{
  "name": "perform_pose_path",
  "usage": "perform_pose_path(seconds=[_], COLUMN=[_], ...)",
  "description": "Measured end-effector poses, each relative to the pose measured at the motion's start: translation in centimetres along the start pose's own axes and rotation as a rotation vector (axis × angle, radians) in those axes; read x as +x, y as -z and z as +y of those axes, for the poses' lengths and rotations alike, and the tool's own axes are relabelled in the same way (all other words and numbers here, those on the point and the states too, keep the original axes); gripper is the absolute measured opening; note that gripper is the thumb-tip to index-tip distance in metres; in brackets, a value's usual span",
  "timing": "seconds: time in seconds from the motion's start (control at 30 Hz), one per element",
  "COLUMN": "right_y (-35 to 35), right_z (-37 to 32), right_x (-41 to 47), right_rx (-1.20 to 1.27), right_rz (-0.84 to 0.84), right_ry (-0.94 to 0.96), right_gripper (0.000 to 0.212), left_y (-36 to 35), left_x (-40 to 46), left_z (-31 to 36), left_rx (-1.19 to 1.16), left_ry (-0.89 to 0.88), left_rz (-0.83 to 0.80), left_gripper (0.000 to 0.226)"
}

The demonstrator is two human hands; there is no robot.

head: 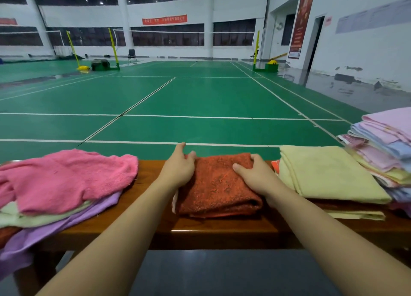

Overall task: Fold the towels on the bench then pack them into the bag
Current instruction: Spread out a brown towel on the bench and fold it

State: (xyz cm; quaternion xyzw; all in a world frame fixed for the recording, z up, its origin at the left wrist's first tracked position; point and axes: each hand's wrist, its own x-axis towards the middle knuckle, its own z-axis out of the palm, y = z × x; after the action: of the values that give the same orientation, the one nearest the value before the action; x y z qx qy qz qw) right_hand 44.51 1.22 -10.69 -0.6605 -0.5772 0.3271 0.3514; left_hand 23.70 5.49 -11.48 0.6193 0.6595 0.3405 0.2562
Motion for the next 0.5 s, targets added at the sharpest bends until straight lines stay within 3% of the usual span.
perform_pose_path(seconds=[0.1,0.2,0.27,0.37,0.5], right_y=[0.1,-0.3,-0.7,-1.6,-1.8], right_z=[0.0,-0.4,0.0,1.6,2.7], right_x=[-0.2,-0.4,0.2,0.8,0.7], right_rx=[-0.492,-0.715,-0.64,-0.619,-0.681], right_rz=[0.043,0.263,0.153,-0.245,-0.265], right_ry=[-0.023,0.19,0.341,0.319,0.314], right_gripper=[0.074,0.067,0.06,0.059,0.062], left_y=[-0.1,-0.7,-2.0,-3.9,-4.5], left_x=[-1.0,-2.0,-2.5,-3.5,-4.0], left_z=[0.0,1.3,1.8,0.8,0.0], left_rx=[0.385,0.362,0.361,0.525,0.598], left_ry=[0.041,-0.194,-0.306,-0.314,-0.329], left_rz=[0.088,0.115,-0.055,-0.242,-0.235], left_gripper=[0.059,0.051,0.05,0.057,0.059])
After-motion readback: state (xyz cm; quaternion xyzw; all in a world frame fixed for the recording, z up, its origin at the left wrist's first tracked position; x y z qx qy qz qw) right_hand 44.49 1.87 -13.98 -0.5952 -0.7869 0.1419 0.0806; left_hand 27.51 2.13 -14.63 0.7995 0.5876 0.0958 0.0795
